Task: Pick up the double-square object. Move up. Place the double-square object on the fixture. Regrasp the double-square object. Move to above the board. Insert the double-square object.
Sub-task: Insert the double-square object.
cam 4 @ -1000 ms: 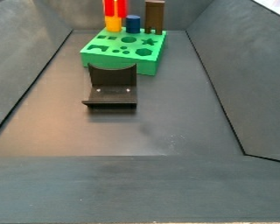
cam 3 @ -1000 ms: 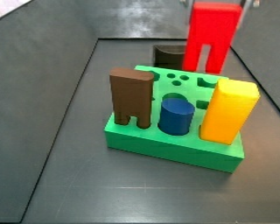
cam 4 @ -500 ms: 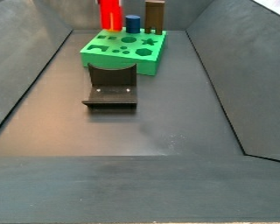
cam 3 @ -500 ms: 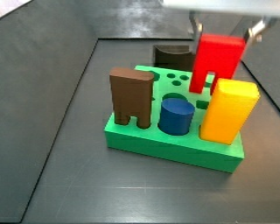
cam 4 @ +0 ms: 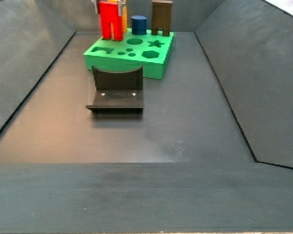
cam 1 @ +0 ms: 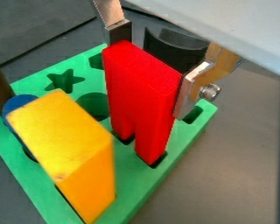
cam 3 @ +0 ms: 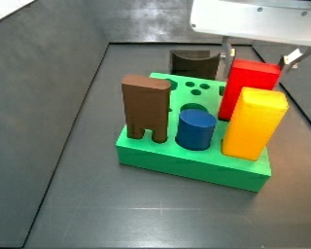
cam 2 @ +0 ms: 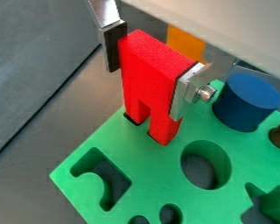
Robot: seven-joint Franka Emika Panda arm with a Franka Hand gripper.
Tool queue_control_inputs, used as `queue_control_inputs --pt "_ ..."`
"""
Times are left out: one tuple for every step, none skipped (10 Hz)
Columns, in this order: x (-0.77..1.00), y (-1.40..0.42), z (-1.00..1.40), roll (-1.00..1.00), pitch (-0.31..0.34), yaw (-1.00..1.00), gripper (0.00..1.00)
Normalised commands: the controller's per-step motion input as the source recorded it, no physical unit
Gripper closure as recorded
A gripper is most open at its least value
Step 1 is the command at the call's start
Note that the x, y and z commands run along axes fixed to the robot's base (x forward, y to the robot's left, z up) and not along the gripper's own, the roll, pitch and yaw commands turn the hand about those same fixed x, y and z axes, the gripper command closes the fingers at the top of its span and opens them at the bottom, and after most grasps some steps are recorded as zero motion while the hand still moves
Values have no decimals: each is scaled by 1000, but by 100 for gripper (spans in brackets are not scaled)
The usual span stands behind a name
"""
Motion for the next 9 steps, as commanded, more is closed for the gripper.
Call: queue_control_inputs --pt "289 0 -340 43 -4 100 100" --pt "371 0 -443 57 -21 174 100" --pt "117 0 -451 94 -27 246 100" --pt "0 0 -491 109 -14 357 100" --pt "0 -43 -574 7 -14 300 100" --pt "0 -166 -651 -6 -20 209 100" --pt "0 -157 -634 -41 -30 103 100" --pt "31 -43 -523 -33 -20 0 100" --pt "40 0 -394 0 0 0 100"
